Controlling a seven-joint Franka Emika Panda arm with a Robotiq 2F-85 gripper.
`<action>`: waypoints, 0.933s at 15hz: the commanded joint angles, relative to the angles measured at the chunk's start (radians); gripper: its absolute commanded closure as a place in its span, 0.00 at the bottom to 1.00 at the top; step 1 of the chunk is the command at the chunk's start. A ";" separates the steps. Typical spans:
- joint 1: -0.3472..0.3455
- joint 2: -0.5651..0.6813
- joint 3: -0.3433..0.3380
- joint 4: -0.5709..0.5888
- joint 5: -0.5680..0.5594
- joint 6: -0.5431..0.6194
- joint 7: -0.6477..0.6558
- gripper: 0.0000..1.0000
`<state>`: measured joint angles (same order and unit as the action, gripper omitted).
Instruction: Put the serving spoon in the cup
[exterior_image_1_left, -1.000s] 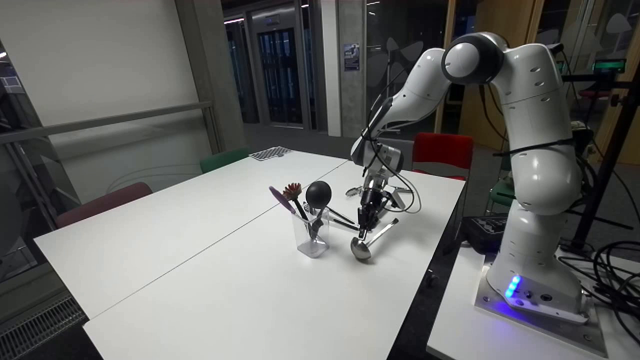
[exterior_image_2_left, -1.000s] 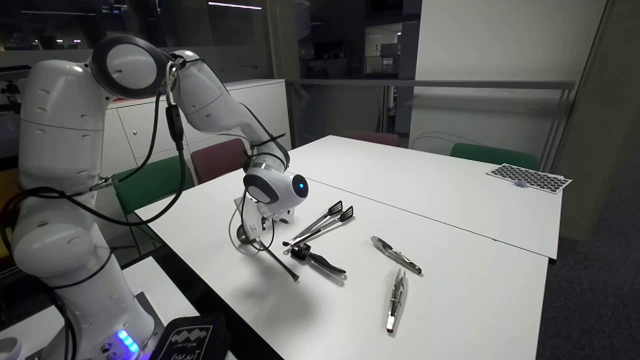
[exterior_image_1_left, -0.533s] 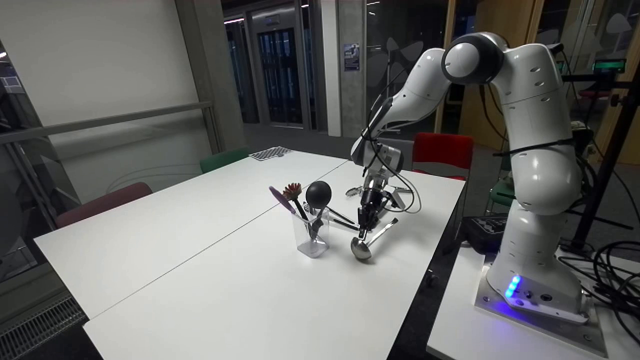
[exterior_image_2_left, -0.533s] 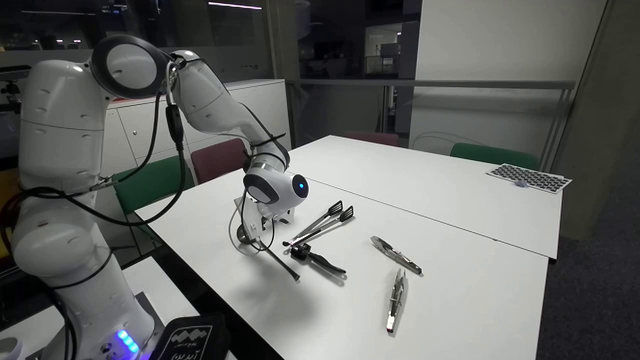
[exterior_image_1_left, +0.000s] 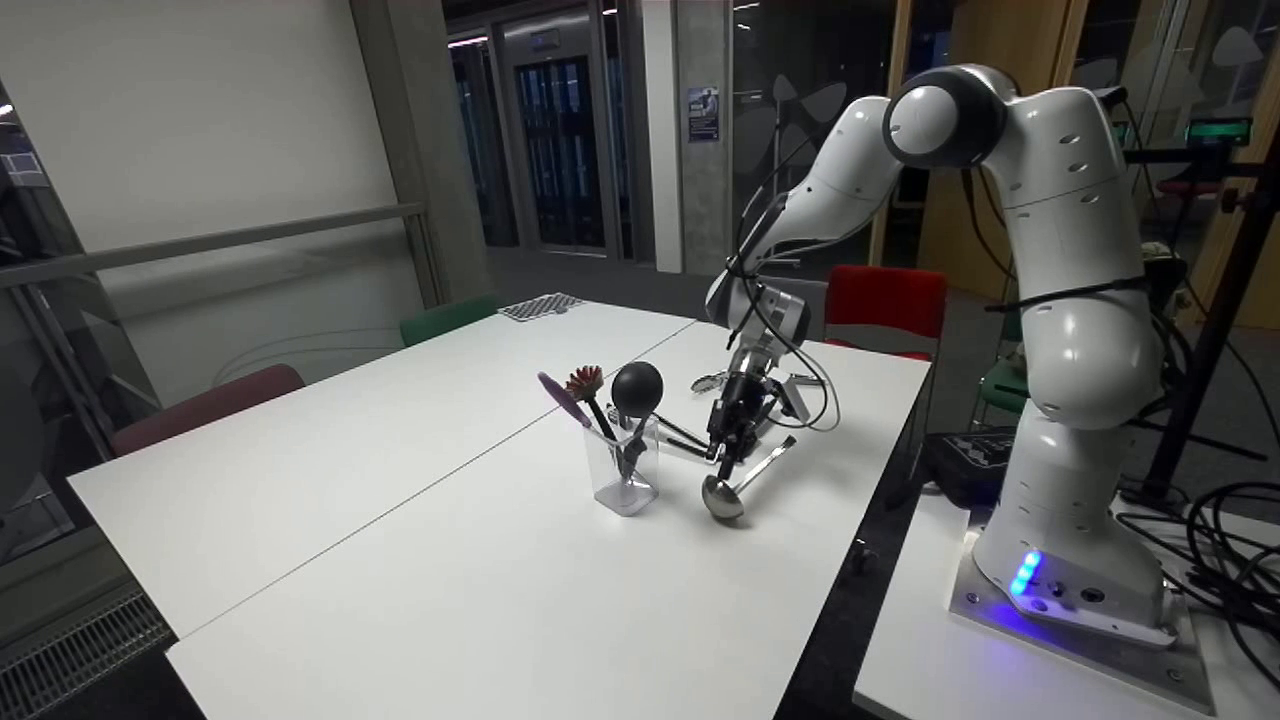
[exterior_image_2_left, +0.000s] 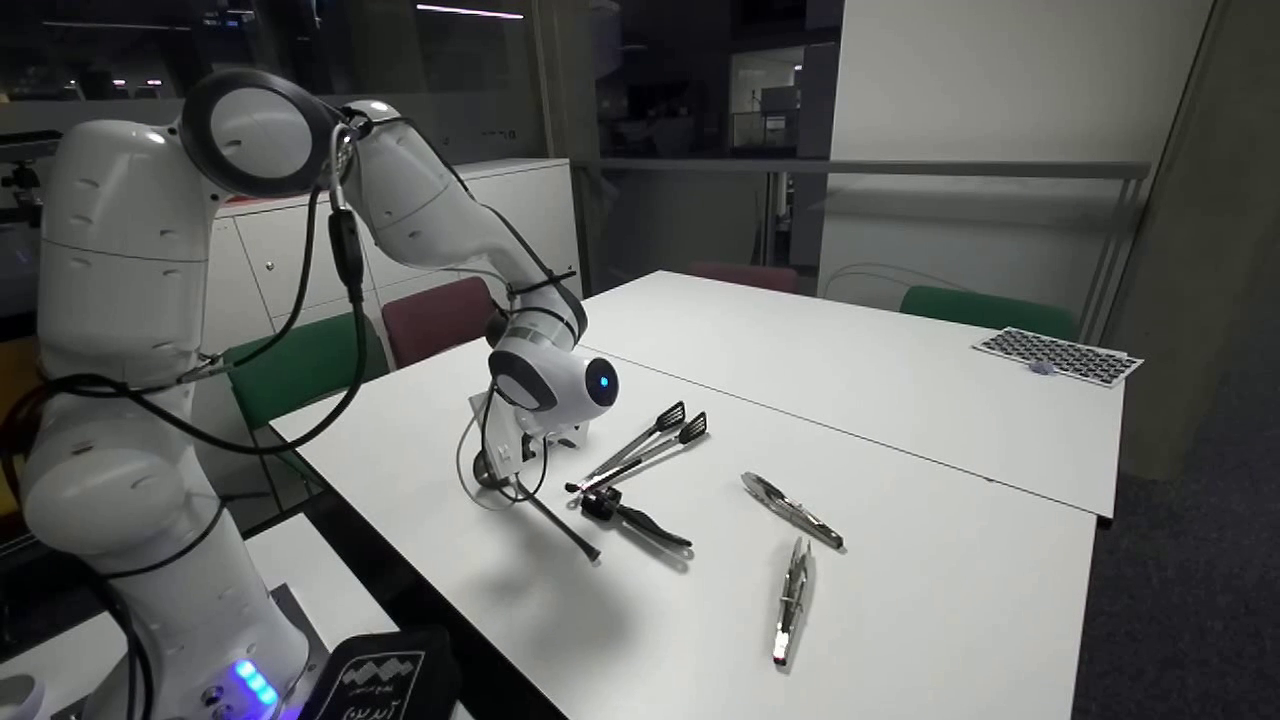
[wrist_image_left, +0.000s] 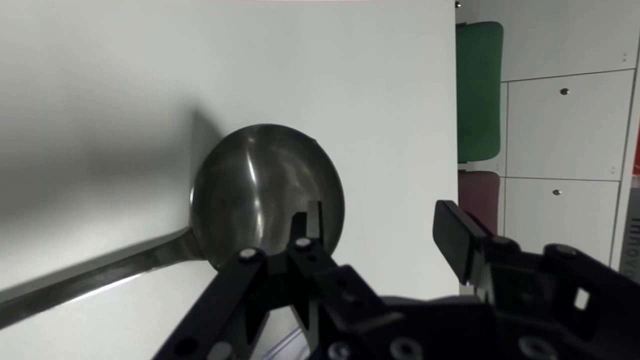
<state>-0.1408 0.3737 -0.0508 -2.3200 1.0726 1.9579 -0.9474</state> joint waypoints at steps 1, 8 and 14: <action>-0.037 -0.027 -0.004 -0.028 0.111 -0.075 -0.077 0.05; -0.023 0.002 -0.042 -0.021 0.171 -0.075 -0.061 0.00; -0.017 0.037 -0.042 -0.015 0.175 -0.079 -0.060 0.00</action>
<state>-0.1590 0.4090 -0.0892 -2.3242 1.2216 1.8986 -1.0005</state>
